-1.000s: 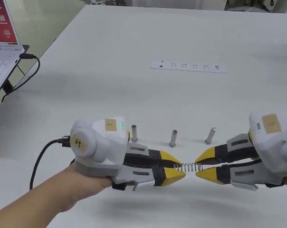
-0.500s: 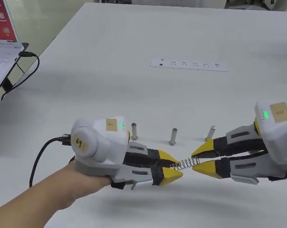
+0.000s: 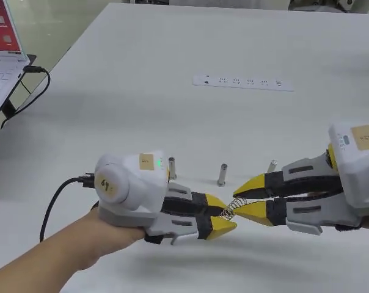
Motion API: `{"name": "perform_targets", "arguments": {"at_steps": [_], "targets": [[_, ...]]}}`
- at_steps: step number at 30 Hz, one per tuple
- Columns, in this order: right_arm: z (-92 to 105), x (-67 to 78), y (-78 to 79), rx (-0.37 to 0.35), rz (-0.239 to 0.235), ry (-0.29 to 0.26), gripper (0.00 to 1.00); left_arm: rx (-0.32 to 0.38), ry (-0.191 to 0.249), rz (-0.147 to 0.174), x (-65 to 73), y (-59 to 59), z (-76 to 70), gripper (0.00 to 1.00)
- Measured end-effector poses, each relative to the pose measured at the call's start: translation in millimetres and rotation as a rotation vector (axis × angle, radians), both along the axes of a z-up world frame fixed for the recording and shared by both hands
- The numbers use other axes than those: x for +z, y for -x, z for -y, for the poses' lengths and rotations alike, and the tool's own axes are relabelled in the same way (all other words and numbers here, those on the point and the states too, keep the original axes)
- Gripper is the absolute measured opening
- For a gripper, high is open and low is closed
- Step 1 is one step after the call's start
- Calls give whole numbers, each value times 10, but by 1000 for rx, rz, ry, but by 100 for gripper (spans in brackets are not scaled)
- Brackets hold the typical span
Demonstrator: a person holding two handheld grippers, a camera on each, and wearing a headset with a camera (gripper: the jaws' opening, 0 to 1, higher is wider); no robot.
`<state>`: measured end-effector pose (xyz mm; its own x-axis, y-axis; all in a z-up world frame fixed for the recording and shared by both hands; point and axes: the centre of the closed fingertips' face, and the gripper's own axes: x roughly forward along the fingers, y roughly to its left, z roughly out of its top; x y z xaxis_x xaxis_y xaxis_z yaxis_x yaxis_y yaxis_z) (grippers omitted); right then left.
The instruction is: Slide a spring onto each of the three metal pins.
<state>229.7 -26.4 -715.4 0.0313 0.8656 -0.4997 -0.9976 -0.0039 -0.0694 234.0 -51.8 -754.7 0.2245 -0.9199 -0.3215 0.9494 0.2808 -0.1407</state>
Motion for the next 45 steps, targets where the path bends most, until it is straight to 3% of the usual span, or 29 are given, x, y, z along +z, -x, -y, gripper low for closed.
{"name": "perform_targets", "arguments": {"at_steps": [6, 10, 28, 29, 35, 45], "targets": [[-96, 52, 70, 8, 10, -44, 8, -6, 3, 1, 21, 19, 23, 2], [-113, 74, 93, -11, -10, -88, 8, -7, 1, 2, 25, 26, 16, 2], [-138, 165, 51, -14, 51, -85, 7, 30, 22, 11, 95, -37, -11, 4], [-145, 171, 47, -15, 56, -85, 7, 42, 21, -6, 87, -49, -24, 5], [-134, 188, -17, -34, 74, -85, 8, 54, 2, 10, 54, -51, -79, 12], [-84, 173, -73, -62, 85, -75, 8, 152, -35, 20, -3, -158, -402, 35]]}}
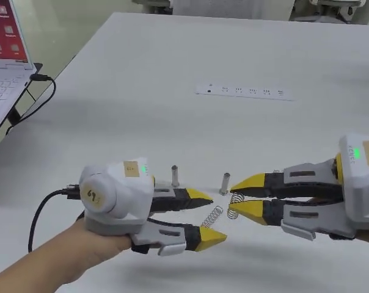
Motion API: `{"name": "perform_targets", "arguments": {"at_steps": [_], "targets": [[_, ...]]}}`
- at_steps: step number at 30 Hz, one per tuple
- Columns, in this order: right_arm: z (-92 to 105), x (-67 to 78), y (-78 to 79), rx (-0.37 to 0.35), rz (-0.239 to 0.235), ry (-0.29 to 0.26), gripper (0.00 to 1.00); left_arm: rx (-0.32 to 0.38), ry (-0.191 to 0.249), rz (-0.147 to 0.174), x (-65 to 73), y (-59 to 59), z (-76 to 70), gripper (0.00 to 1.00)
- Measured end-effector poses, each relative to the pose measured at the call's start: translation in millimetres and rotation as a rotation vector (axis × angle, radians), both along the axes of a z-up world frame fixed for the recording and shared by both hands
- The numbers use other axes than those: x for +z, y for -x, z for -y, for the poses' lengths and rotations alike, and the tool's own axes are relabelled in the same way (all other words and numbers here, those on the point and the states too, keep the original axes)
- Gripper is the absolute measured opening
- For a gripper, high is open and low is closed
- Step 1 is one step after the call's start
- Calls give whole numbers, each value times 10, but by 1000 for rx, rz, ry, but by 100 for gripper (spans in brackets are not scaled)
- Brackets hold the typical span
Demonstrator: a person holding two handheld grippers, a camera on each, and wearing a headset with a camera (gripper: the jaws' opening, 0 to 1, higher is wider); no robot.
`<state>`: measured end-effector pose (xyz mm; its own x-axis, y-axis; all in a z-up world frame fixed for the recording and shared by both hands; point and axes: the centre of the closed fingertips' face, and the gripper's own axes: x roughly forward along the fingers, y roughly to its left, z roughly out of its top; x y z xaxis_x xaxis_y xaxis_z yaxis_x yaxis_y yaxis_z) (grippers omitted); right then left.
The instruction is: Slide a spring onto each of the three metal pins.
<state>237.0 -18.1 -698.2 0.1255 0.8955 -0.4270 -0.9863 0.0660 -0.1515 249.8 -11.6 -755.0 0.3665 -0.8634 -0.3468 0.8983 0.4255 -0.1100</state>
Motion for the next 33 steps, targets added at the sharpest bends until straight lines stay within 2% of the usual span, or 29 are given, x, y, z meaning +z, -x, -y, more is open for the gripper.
{"name": "perform_targets", "arguments": {"at_steps": [12, 15, 22, 27, 33], "targets": [[67, -15, -94, -32, 22, 13, 8, 136, -7, 0, -10, -130, -423, 56], [92, -21, -117, -43, 27, 17, 8, 187, -12, 7, -31, -167, -563, 63], [189, -54, -173, -81, 17, 20, 8, 260, -17, 6, -67, -223, -807, 83], [231, -51, -195, -101, 22, 21, 8, 278, -26, -2, -110, -220, -876, 98], [309, -74, -253, -134, 28, 27, 8, 265, -70, -33, -238, -151, -930, 98]]}}
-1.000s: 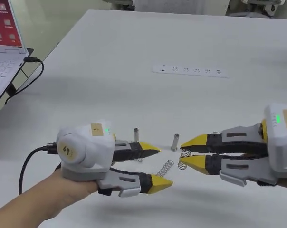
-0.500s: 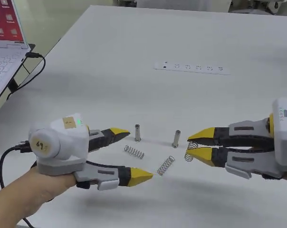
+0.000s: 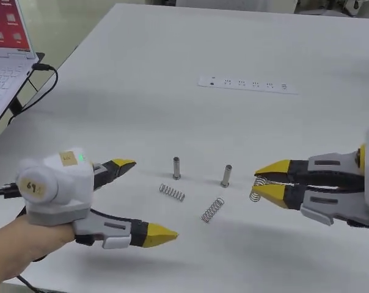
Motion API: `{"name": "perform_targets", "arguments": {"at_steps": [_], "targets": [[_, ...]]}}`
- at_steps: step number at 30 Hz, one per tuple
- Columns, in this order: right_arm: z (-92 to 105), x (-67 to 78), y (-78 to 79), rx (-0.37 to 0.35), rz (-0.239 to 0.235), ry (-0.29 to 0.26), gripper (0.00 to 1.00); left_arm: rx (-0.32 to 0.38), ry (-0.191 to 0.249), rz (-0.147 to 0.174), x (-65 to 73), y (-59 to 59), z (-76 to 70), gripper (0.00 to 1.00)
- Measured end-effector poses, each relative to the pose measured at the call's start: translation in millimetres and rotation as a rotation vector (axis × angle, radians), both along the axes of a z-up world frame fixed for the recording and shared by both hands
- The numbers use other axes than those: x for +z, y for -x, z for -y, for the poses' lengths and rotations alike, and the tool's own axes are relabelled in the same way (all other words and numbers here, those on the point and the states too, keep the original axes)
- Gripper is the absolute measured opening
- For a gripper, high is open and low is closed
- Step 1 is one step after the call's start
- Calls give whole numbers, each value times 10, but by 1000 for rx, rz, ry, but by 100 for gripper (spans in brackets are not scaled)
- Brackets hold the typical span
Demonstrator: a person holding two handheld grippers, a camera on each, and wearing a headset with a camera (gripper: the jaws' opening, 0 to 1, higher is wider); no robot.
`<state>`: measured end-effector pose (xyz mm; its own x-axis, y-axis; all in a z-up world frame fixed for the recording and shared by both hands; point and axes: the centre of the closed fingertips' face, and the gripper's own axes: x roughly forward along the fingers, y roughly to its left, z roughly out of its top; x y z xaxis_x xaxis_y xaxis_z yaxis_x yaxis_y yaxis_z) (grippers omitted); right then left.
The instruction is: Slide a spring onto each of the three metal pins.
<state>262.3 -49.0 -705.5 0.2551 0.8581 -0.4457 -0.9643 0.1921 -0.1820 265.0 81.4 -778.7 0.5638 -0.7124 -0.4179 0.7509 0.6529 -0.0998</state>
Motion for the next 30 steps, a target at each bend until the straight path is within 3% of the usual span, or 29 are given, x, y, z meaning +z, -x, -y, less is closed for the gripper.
{"name": "perform_targets", "arguments": {"at_steps": [14, 30], "targets": [[257, -98, -200, -82, 1, 16, 8, 17, 8, 13, 85, -46, -70, 98], [485, -52, -578, -206, 9, -4, 8, 23, -5, 5, 82, -14, -168, 98]]}}
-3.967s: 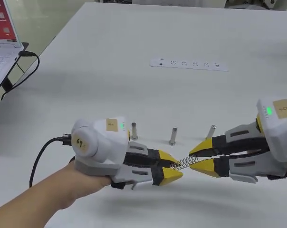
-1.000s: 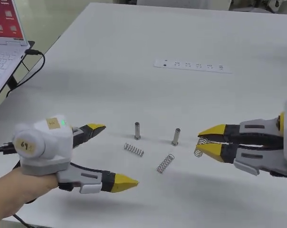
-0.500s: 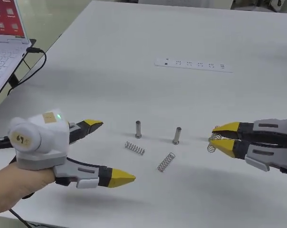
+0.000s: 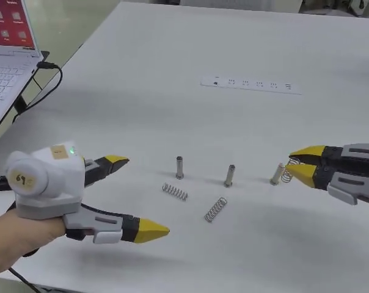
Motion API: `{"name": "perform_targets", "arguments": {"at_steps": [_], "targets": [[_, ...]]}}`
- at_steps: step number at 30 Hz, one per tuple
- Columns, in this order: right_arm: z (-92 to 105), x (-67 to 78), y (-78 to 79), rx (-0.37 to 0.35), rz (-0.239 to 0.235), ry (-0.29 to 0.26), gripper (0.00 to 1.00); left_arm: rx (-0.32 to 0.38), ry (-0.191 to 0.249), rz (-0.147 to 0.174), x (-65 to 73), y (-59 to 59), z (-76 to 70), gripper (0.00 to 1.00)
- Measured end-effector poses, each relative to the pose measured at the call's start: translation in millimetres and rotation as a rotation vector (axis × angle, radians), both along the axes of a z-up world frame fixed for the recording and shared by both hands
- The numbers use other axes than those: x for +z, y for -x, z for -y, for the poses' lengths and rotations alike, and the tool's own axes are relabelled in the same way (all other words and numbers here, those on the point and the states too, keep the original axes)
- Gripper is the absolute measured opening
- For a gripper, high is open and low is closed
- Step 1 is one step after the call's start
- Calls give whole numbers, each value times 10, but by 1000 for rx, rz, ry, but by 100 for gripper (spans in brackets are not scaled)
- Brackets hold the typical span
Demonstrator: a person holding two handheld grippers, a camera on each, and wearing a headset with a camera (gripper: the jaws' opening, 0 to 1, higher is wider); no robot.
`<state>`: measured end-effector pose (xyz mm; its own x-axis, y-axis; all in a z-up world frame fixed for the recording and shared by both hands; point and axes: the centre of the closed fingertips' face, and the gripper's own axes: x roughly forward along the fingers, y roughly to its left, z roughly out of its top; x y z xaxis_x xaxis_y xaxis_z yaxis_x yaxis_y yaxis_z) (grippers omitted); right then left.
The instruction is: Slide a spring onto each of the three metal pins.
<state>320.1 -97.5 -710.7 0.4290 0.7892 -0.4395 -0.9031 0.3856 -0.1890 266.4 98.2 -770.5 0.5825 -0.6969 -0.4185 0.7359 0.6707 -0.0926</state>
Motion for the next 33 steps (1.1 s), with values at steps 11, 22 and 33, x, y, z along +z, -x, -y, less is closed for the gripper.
{"name": "perform_targets", "arguments": {"at_steps": [11, 22, 33], "targets": [[73, -6, -282, -65, 4, 5, 8, -3, -8, -16, -29, 24, -26, 98], [68, -112, -456, -109, -25, 5, 8, 3, -10, -18, -23, 32, -61, 98], [79, -207, -548, -131, -47, 10, 8, 6, -9, -18, -16, 32, -57, 98]]}}
